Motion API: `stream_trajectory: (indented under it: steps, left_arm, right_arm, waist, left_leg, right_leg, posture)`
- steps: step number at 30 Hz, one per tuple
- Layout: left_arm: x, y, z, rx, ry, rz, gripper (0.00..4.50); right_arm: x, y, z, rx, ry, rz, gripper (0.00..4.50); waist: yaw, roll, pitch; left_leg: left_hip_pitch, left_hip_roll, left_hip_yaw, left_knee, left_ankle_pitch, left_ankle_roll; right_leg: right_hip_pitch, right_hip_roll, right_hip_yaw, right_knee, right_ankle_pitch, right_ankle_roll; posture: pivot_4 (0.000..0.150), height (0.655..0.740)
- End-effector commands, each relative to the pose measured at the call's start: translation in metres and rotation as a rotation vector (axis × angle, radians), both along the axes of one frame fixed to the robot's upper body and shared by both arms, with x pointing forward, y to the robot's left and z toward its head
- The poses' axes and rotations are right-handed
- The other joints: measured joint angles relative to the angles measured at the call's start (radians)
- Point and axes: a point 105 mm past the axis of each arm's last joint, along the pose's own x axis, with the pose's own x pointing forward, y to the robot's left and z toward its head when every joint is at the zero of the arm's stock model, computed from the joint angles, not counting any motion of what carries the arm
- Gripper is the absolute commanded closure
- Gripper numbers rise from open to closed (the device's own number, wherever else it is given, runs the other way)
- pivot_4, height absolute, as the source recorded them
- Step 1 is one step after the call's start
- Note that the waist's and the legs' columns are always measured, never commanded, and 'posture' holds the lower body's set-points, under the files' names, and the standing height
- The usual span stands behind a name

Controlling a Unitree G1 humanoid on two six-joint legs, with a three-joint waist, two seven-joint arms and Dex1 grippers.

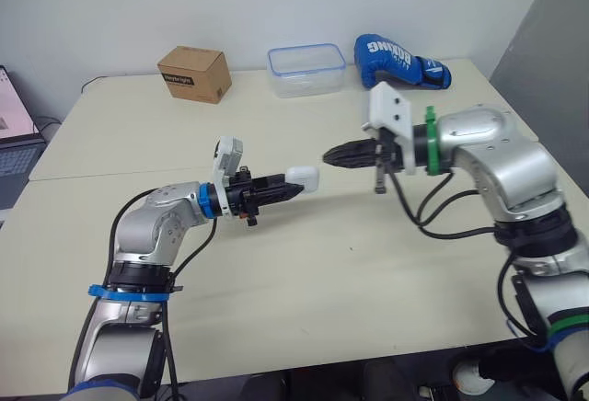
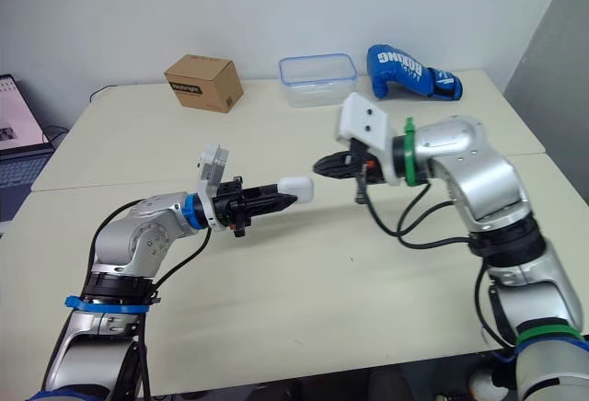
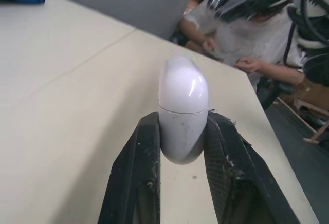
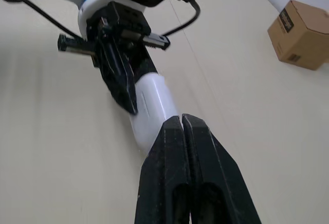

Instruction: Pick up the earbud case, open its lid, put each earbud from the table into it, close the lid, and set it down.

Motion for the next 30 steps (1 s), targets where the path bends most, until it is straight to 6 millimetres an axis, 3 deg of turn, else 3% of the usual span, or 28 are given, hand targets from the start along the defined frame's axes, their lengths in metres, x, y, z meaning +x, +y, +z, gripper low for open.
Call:
stream_trajectory:
  steps: [1, 13, 22, 30]
  left_arm:
    - [-0.001, -0.005, 0.009, -0.011, 0.066, -0.018, 3.71]
    - [0.016, -0.009, -0.027, 0.069, 0.453, 0.112, 3.71]
    - [0.018, -0.006, -0.055, 0.19, 0.553, 0.178, 3.71]
    - [0.017, 0.001, -0.062, 0.209, 0.569, 0.206, 3.71]
  right_arm:
    - [-0.008, -0.009, 0.001, -0.045, -0.065, 0.034, 4.46]
    - [-0.016, -0.029, -0.022, -0.133, -0.048, 0.02, 4.46]
    - [-0.018, -0.044, -0.044, -0.201, -0.033, -0.002, 4.46]
    - [-0.016, -0.045, -0.051, -0.204, -0.023, -0.017, 4.46]
  waist:
    - [-0.002, 0.0, 0.0]
    - [-0.002, 0.0, 0.0]
    - [0.002, 0.0, 0.0]
    - [0.003, 0.0, 0.0]
  left_leg:
    - [0.0, 0.0, 0.0, 0.0, 0.0, 0.0]
    - [0.0, 0.0, 0.0, 0.0, 0.0, 0.0]
    - [0.0, 0.0, 0.001, 0.0, 0.0, 0.0]
    - [0.0, 0.0, 0.001, 0.0, 0.0, 0.0]
  right_leg:
    - [0.0, 0.0, 0.0, 0.0, 0.0, 0.0]
    - [0.0, 0.0, 0.0, 0.001, 0.0, 0.0]
    - [0.0, 0.0, 0.001, 0.001, 0.0, 0.0]
    - [0.0, 0.0, 0.001, 0.001, 0.0, 0.0]
  posture:
    - [0.15, 0.7307]
    - [0.15, 0.7307]
    - [0.15, 0.7307]
    - [0.15, 0.7307]
